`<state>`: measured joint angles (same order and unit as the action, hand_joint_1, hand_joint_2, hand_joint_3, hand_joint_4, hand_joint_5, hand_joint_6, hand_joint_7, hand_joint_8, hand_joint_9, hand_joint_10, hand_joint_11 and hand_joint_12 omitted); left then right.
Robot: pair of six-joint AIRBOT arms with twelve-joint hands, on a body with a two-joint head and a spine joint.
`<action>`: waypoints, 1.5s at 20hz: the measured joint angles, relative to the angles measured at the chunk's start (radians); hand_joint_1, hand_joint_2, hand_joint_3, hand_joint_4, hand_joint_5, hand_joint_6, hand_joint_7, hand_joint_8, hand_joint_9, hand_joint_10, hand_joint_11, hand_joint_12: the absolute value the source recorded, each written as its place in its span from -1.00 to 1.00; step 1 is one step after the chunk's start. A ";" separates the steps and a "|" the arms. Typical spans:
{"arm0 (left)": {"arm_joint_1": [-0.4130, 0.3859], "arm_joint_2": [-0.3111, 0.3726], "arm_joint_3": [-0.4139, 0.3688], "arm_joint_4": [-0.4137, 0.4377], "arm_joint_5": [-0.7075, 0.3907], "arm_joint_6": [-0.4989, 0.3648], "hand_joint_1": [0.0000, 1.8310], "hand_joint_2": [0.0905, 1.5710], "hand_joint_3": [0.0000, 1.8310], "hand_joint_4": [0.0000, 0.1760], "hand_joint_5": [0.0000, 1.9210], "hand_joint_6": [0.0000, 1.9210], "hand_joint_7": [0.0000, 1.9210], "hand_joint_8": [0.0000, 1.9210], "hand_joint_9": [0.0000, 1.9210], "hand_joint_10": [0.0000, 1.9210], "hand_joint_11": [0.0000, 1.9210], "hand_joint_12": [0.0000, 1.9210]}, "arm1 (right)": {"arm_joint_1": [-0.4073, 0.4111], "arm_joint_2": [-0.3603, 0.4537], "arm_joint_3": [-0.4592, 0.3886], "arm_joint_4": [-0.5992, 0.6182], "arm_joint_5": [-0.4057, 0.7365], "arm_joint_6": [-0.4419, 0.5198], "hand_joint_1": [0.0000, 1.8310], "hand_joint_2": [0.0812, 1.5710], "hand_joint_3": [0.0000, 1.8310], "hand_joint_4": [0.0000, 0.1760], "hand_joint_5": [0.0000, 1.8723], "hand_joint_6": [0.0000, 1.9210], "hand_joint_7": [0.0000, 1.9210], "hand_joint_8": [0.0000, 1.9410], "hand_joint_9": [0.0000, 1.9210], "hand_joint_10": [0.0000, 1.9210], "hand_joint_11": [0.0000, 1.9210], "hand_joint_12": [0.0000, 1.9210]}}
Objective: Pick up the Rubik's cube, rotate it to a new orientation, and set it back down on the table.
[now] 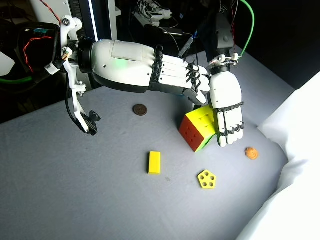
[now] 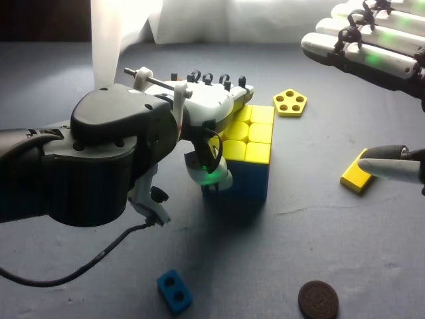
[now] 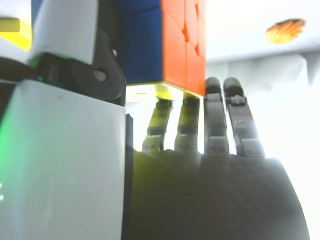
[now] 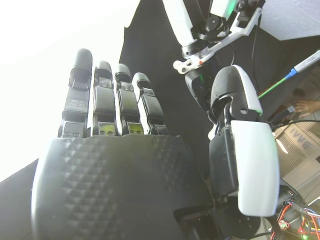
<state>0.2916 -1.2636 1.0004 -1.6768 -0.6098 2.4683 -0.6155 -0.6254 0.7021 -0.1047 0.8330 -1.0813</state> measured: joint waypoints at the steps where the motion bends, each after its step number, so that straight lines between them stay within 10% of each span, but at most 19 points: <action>1: 0.000 0.000 0.000 0.000 0.000 0.000 0.21 0.24 -1.00 -0.54 -1.00 -1.00 -1.00 -1.00 -1.00 -1.00 -1.00 -1.00 | 0.000 0.000 0.000 -0.001 0.000 0.000 -0.51 0.50 -1.00 -1.00 -0.97 -0.99 -0.93 -0.99 -0.92 -0.98 -1.00 -0.51; 5: 0.005 0.000 0.003 0.008 -0.002 0.000 0.10 0.30 -0.99 -0.96 -1.00 -1.00 -1.00 -1.00 -1.00 -1.00 -1.00 -1.00 | -0.001 0.000 0.000 -0.002 0.000 -0.001 -0.64 0.53 -1.00 -1.00 -1.00 -1.00 -0.93 -1.00 -0.93 -1.00 -1.00 -0.44; 14: 0.010 0.000 0.003 0.013 -0.010 -0.001 0.17 0.29 -1.00 -1.00 -1.00 -1.00 -0.99 -1.00 -0.98 -0.99 -0.95 -0.98 | -0.003 0.000 0.000 -0.011 0.000 -0.001 -0.60 0.52 -1.00 -1.00 -1.00 -1.00 -0.92 -1.00 -0.91 -1.00 -1.00 -0.46; 16: 0.010 0.000 0.003 0.013 -0.010 -0.001 0.17 0.29 -1.00 -1.00 -0.96 -0.99 -0.94 -0.96 -0.90 -1.00 -0.99 -0.72 | -0.003 0.000 0.000 -0.013 0.001 -0.001 -0.59 0.52 -1.00 -1.00 -1.00 -1.00 -0.91 -1.00 -0.90 -0.99 -1.00 -0.50; 18: 0.011 0.000 0.003 0.020 -0.011 0.000 0.30 0.34 -1.00 -1.00 -0.56 -0.97 -0.44 -0.89 -0.48 -0.74 -0.97 0.19 | -0.003 0.000 0.000 -0.013 0.001 -0.001 -0.54 0.50 -1.00 -1.00 -0.98 -0.99 -0.91 -0.99 -0.89 -0.99 -1.00 -0.59; 19: 0.011 0.000 0.003 0.023 -0.012 0.000 0.30 0.34 -1.00 -1.00 -0.56 -0.97 -0.44 -0.89 -0.48 -0.74 -0.97 0.19 | -0.003 0.000 0.000 -0.013 0.001 -0.001 -0.54 0.50 -1.00 -1.00 -0.98 -0.99 -0.91 -0.99 -0.89 -0.99 -1.00 -0.59; 20: 0.010 0.000 0.003 0.032 -0.015 -0.001 0.38 0.38 -0.99 -1.00 -0.43 -0.90 -0.66 -0.05 -0.68 0.14 -0.93 0.55 | -0.003 0.000 0.000 -0.013 0.001 -0.001 -0.52 0.50 -1.00 -1.00 -0.96 -0.99 -0.91 -1.00 -0.91 -0.99 -1.00 -0.65; 21: 0.010 0.000 0.003 0.035 -0.016 0.000 0.34 0.42 -1.00 -1.00 -0.61 -0.39 -0.85 0.31 -0.82 0.43 -0.96 0.68 | -0.003 0.000 0.000 -0.013 0.001 -0.001 -0.54 0.50 -1.00 -1.00 -0.96 -1.00 -0.90 -1.00 -0.89 -0.99 -1.00 -0.57; 22: 0.010 0.000 0.003 0.031 -0.016 -0.003 0.34 0.42 -1.00 -1.00 -0.61 -0.39 -0.85 0.31 -0.82 0.43 -0.96 0.68 | -0.003 -0.001 0.000 -0.014 0.002 -0.001 -0.54 0.50 -1.00 -1.00 -0.96 -1.00 -0.90 -1.00 -0.89 -0.99 -1.00 -0.57; 23: 0.010 0.000 0.003 0.028 -0.015 -0.004 0.27 0.44 -1.00 -1.00 -0.80 0.18 -0.96 0.55 -0.92 0.63 -0.99 0.80 | -0.003 -0.001 0.000 -0.016 0.001 -0.001 -0.54 0.50 -1.00 -1.00 -0.97 -1.00 -0.91 -1.00 -0.89 -0.99 -1.00 -0.51; 25: 0.009 -0.002 0.005 0.018 -0.015 -0.003 0.26 0.50 -0.98 -1.00 -0.93 0.56 -0.98 0.60 -0.95 0.68 -1.00 0.84 | -0.006 -0.001 0.000 -0.015 0.002 -0.001 -0.57 0.52 -1.00 -1.00 -1.00 -1.00 -0.95 -1.00 -0.91 -1.00 -1.00 -0.52; 30: 0.001 -0.002 0.005 0.008 -0.013 0.001 0.43 0.43 -1.00 -1.00 -0.82 0.52 -0.89 0.59 -0.89 0.68 -0.97 0.87 | -0.006 -0.001 0.000 -0.016 0.003 -0.001 -0.50 0.49 -1.00 -1.00 -0.92 -0.98 -0.88 -0.99 -0.88 -0.99 -1.00 -0.48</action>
<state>0.2924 -1.2655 1.0054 -1.6688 -0.6231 2.4691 -0.6216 -0.6266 0.7021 -0.1211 0.8364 -1.0821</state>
